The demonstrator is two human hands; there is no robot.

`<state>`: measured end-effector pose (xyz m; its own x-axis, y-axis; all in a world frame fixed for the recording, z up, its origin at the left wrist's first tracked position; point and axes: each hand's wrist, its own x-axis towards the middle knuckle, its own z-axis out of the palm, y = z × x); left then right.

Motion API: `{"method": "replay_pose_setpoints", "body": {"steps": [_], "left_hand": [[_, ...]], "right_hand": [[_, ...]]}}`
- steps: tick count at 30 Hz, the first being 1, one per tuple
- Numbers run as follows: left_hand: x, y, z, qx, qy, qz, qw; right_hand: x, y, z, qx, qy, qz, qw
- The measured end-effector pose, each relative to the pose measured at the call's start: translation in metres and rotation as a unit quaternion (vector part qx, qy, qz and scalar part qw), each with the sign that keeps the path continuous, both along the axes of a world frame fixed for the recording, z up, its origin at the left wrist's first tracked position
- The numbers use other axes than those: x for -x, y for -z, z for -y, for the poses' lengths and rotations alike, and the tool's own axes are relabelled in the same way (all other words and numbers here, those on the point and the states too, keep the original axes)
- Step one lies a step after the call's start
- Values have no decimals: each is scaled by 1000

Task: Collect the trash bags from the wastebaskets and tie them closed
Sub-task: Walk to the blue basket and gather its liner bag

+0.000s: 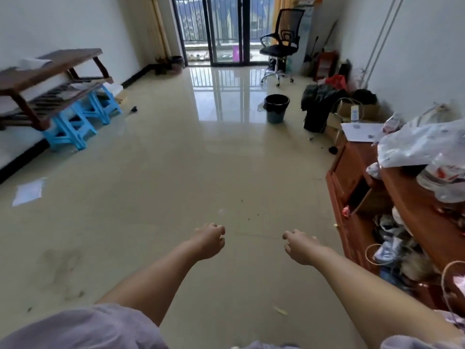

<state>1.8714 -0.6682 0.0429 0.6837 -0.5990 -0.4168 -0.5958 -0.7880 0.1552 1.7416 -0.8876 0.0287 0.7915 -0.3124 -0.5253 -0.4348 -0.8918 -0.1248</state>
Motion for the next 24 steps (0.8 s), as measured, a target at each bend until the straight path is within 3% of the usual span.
{"method": "replay_pose_setpoints", "body": {"steps": [8, 24], "left_hand": [[-187, 9, 132, -3, 27, 6, 1000], [-506, 27, 395, 9, -36, -46, 998]], "right_hand": [[-178, 13, 120, -14, 16, 3, 1000], [-518, 11, 403, -9, -14, -28, 999]]}}
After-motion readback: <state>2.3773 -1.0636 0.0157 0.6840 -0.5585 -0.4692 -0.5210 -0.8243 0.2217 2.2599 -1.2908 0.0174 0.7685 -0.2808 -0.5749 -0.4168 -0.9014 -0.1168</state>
